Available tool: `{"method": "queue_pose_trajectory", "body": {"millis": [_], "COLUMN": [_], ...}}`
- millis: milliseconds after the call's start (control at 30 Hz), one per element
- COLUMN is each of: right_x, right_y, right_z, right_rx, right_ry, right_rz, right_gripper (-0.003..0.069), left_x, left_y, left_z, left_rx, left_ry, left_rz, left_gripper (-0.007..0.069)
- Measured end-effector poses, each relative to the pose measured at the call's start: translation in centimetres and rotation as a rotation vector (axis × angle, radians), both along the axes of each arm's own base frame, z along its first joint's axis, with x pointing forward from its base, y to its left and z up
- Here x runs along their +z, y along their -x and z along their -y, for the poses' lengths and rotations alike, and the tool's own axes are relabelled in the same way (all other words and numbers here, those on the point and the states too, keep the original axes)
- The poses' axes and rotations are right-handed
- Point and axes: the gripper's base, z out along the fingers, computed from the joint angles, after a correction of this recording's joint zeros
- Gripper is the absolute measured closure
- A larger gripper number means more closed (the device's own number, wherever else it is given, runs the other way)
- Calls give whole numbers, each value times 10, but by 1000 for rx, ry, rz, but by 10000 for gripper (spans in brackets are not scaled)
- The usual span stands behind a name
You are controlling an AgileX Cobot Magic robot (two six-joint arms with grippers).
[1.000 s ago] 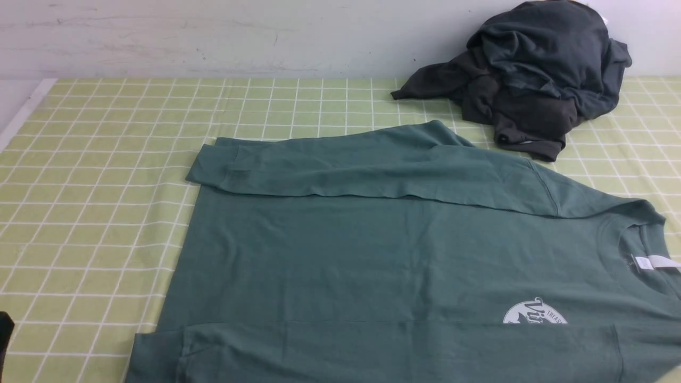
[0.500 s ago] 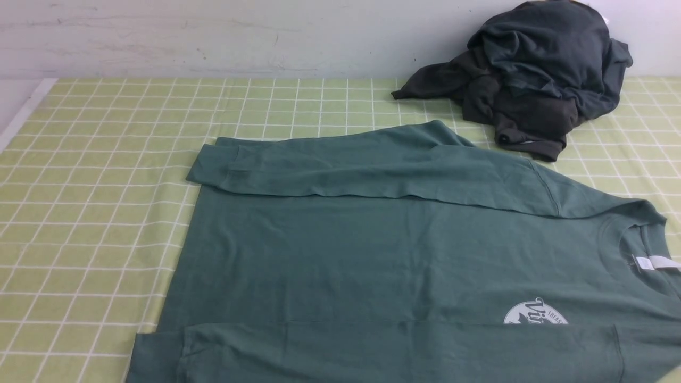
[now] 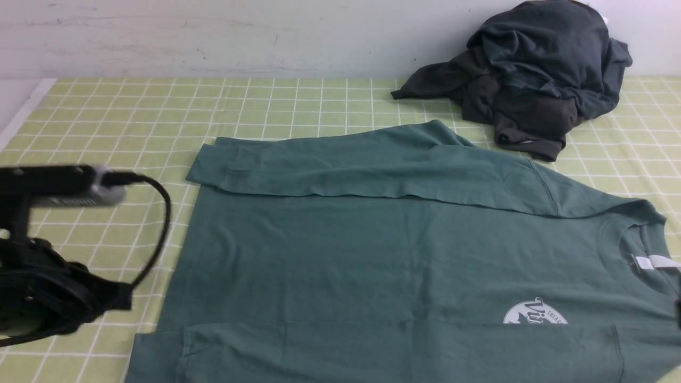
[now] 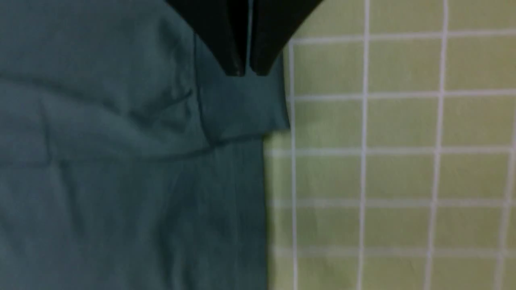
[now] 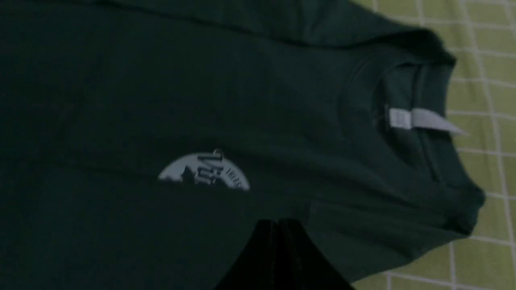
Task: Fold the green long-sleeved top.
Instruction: Use the left arm to clamp the cuff closest to it, then use the left arm to drag and place the cuff at the centered position on the left edge of the fabric
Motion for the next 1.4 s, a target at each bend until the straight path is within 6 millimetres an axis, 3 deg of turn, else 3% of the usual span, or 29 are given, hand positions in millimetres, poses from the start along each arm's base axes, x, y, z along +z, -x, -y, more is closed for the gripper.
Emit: {"method": "queue_pose_trajectory", "body": {"millis": [67, 167, 300, 400, 533, 700, 800, 900, 1133, 1167, 1300, 1400], "right_x": [-5, -7, -4, -2, -1, -1, -1, -1, -1, -1, 0, 0], "right_y": [-4, -12, -16, -18, -19, -19, -19, -19, -19, -19, -20, -20], "right_z": [-7, -19, -23, -23, -23, -24, -24, -24, -24, -24, -24, -24], "right_rx": [63, 169, 198, 194, 192, 186, 185, 185, 185, 185, 184, 183], "right_ry": [5, 12, 21, 22, 19, -1, -3, -3, -2, -2, -3, -4], "right_rz": [-25, 2, 70, 96, 111, 114, 113, 113, 117, 118, 122, 124], "right_gripper": [670, 670, 669, 669, 669, 669, 669, 669, 669, 669, 669, 669], "left_x": [-14, -42, -60, -72, -86, -94, -88, -78, -11, -10, 19, 20], "left_y": [-8, -27, -40, -47, -51, -56, -56, -57, -62, -63, -84, -106], "left_z": [1, 2, 3, 3, 3, 5, 6, 6, 13, 13, 19, 21], "left_rx": [-4, 8, 33, 53, 60, 82, 82, 79, 6, 5, -62, -79], "left_ry": [-6, -9, -9, -8, -12, 13, 19, 22, 29, 30, 5, -14], "left_rz": [-68, -131, -145, -169, -204, -221, -199, -166, 76, 82, 242, 276], "left_gripper": [577, 456, 316, 261, 296, 507, 597, 608, 608, 608, 608, 608]}}
